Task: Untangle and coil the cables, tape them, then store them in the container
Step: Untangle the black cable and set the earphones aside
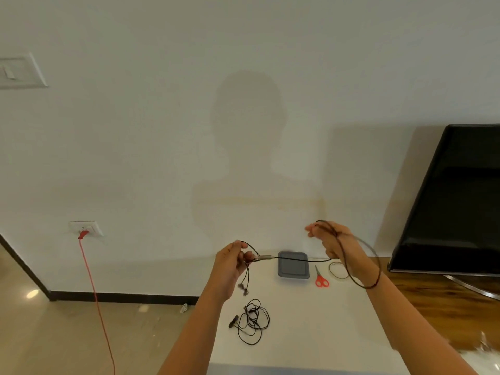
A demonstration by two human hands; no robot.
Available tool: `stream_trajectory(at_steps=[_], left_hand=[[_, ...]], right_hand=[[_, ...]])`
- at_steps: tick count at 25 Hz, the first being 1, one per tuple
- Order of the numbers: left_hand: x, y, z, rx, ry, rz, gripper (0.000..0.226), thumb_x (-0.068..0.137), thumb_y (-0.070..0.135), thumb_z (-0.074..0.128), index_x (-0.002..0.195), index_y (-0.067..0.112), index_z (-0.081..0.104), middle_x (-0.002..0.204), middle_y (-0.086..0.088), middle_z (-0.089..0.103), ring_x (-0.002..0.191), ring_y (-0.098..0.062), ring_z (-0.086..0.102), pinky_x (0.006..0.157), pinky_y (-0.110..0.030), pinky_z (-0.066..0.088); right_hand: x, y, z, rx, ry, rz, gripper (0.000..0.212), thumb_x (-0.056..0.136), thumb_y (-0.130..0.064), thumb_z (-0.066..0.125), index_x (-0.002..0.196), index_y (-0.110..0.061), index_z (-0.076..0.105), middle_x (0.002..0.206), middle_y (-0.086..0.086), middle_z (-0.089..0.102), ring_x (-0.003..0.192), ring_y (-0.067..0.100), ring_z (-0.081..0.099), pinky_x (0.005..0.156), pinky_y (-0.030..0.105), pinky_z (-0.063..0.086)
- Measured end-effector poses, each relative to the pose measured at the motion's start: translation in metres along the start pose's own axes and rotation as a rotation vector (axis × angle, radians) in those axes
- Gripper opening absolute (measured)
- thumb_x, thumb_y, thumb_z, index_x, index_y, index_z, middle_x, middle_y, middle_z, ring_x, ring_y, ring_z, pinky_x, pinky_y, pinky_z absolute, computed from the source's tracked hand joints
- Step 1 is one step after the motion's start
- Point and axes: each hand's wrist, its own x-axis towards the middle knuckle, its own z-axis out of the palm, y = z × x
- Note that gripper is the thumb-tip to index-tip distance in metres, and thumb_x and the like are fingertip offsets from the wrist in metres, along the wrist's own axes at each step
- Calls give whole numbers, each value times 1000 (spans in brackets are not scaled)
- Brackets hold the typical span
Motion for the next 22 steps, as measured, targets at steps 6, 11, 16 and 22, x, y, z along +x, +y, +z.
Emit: stream_trajectory(at_steps=[6, 11, 16, 22], left_hand=[[-3, 12, -9, -180, 102, -44, 19, 98, 12, 48, 86, 6, 62, 57, -1, 51, 60, -14, 62, 78, -32, 55], [-10, 13, -14, -122, 43, -148, 19, 95, 20, 53, 102, 12, 69, 45, 5, 36, 45, -9, 47, 60, -24, 44], [-19, 14, 4, -7, -100, -134, 24, 98, 28, 48, 109, 22, 68, 53, 7, 27, 44, -7, 33, 50, -21, 35], [-26, 20, 24, 113, -216, -76, 27, 97, 22, 49, 114, 26, 69, 60, 7, 32, 51, -6, 33, 56, -20, 39]], right_hand=[[-9, 15, 6, -628, -190, -26, 18, 78, -17, 74, 84, -33, 75, 81, -17, 73, 82, -5, 65, 72, 7, 47], [-15, 17, 13, -612, -67, -53, 26, 86, -7, 58, 77, -30, 67, 79, -14, 69, 73, -2, 61, 69, 13, 43], [-26, 13, 41, -234, -64, 1, 31, 87, -11, 49, 103, -32, 67, 107, -8, 69, 102, 3, 61, 87, 20, 46], [-39, -1, 90, -270, -168, -68, 14, 85, -20, 68, 98, -17, 71, 77, -19, 70, 75, -1, 65, 70, 13, 48]])
